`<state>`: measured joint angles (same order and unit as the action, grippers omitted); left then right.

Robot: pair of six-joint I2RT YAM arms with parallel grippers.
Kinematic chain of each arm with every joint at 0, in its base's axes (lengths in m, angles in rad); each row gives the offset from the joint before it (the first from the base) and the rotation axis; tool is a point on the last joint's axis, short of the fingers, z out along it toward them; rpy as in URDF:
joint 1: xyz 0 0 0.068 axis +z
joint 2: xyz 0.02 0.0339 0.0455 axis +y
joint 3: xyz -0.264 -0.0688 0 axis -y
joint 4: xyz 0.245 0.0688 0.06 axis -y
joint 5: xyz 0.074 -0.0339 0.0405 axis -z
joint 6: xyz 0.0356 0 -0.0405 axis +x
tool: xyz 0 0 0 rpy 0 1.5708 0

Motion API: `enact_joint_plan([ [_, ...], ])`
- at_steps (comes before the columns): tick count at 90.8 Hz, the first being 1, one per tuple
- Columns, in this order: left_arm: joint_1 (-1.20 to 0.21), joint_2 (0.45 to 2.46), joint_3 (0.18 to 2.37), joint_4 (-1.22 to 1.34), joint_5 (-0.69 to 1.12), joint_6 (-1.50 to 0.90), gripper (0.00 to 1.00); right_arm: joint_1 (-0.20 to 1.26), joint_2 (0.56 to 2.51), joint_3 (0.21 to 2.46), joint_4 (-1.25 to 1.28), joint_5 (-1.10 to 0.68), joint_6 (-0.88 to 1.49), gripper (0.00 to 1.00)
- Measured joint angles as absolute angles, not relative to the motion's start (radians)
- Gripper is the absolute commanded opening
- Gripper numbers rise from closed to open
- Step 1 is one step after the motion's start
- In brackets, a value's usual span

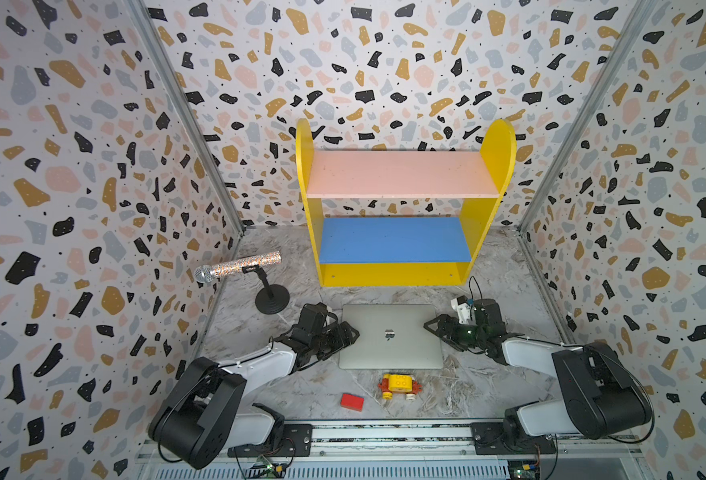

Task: Close the laptop lid and set it aside
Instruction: Place the laptop at the center of the board.

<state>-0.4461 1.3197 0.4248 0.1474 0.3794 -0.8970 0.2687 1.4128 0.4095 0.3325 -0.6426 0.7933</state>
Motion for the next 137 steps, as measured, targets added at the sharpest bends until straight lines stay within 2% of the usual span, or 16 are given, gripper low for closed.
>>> enact_joint_plan([
  [53, -0.446, 1.326, 0.364, 0.300, 0.461, -0.966, 0.77, 0.263, 1.405, 0.367, 0.405, -0.745, 0.915, 0.86],
  [71, -0.450, 1.320, 0.355, 0.315, 0.477, -0.973, 0.77, 0.261, 1.355, 0.367, 0.406, -0.758, 0.945, 0.68],
  [83, -0.452, 1.320, 0.344, 0.326, 0.485, -0.986, 0.78, 0.258, 1.337, 0.360, 0.436, -0.778, 0.978, 0.51],
  [101, -0.449, 1.320, 0.330, 0.360, 0.479, -0.999, 0.78, 0.250, 1.343, 0.337, 0.538, -0.804, 1.050, 0.35],
  [117, -0.446, 1.314, 0.319, 0.378, 0.462, -1.007, 0.79, 0.245, 1.377, 0.312, 0.669, -0.830, 1.133, 0.23],
  [137, -0.445, 1.285, 0.305, 0.374, 0.454, -1.011, 0.80, 0.246, 1.423, 0.293, 0.821, -0.862, 1.234, 0.15],
])
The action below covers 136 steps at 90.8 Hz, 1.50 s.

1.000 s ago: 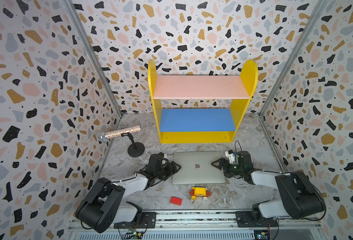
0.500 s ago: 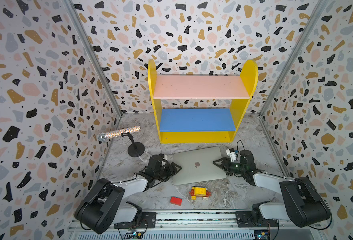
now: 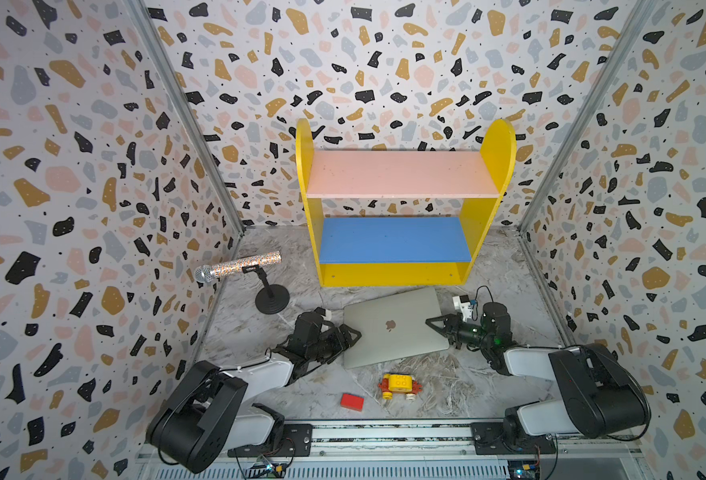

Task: Close the laptop lid and set it aside
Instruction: Place the laptop at the center of the board.

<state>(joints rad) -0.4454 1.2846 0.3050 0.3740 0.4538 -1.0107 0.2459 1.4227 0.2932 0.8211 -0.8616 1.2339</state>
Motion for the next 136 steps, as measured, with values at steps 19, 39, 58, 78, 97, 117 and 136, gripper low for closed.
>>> enact_joint_plan([
  [19, -0.445, 1.223, 0.303, 0.353, 0.451, -1.013, 0.82, 0.246, 1.439, 0.279, 0.905, -0.862, 1.334, 0.13],
  [39, -0.448, 1.124, 0.304, 0.337, 0.477, -1.022, 0.83, 0.250, 1.439, 0.279, 1.005, -0.863, 1.431, 0.12],
  [58, -0.450, 1.067, 0.307, 0.336, 0.513, -1.045, 0.81, 0.254, 1.439, 0.279, 1.065, -0.864, 1.497, 0.12],
  [78, -0.450, 1.024, 0.322, 0.340, 0.559, -1.103, 0.69, 0.253, 1.436, 0.279, 1.105, -0.876, 1.550, 0.14],
  [97, -0.448, 0.977, 0.340, 0.327, 0.579, -1.148, 0.44, 0.250, 1.398, 0.294, 1.105, -0.895, 1.581, 0.16],
  [117, -0.444, 0.929, 0.389, 0.321, 0.591, -1.191, 0.36, 0.241, 1.293, 0.348, 0.972, -0.898, 1.557, 0.18],
  [136, -0.442, 0.907, 0.435, 0.313, 0.607, -1.211, 0.34, 0.237, 1.128, 0.478, 0.609, -0.889, 1.381, 0.21],
])
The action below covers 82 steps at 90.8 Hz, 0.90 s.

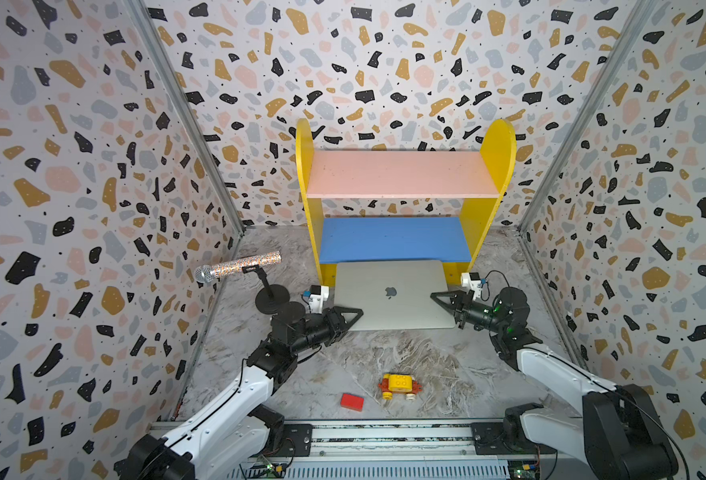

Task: Close the laptop lid and set it aside
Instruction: Place the laptop at the center of the board.

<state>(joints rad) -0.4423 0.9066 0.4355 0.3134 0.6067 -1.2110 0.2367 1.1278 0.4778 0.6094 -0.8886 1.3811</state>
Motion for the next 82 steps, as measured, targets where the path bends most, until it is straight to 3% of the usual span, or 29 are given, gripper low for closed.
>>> enact_joint_plan([
  [24, -0.441, 0.904, 0.523, 0.281, 0.628, -1.228, 0.33, 0.233, 1.039, 0.656, 0.262, -0.868, 1.222, 0.21],
  [82, -0.432, 0.929, 0.739, 0.161, 0.616, -1.215, 0.35, 0.227, 1.076, 0.921, 0.094, -0.873, 1.182, 0.22],
])
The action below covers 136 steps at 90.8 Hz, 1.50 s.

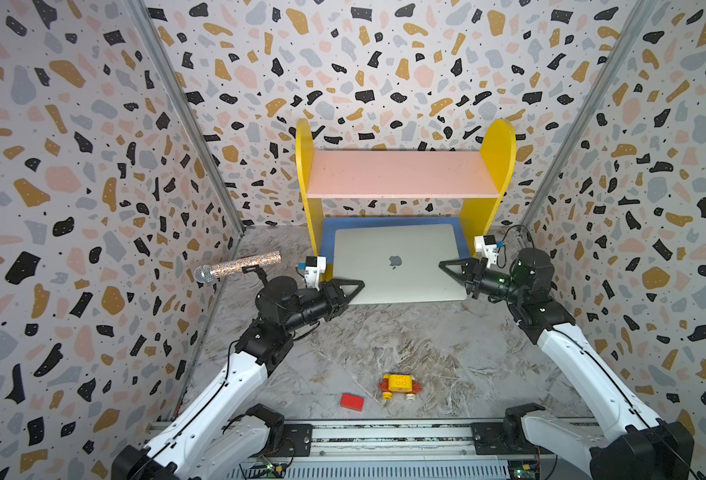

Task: Close the laptop lid and set it aside
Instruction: Place the laptop at the center of the board.

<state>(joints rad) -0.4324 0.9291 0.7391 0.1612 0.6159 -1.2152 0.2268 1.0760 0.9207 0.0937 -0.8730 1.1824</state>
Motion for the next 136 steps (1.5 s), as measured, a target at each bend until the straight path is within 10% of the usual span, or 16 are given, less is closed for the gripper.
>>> enact_joint_plan([
  [136, -0.412, 1.066, 1.086, 0.016, 0.588, -1.122, 0.36, 0.216, 1.187, 1.225, 0.036, -0.869, 1.173, 0.23],
])
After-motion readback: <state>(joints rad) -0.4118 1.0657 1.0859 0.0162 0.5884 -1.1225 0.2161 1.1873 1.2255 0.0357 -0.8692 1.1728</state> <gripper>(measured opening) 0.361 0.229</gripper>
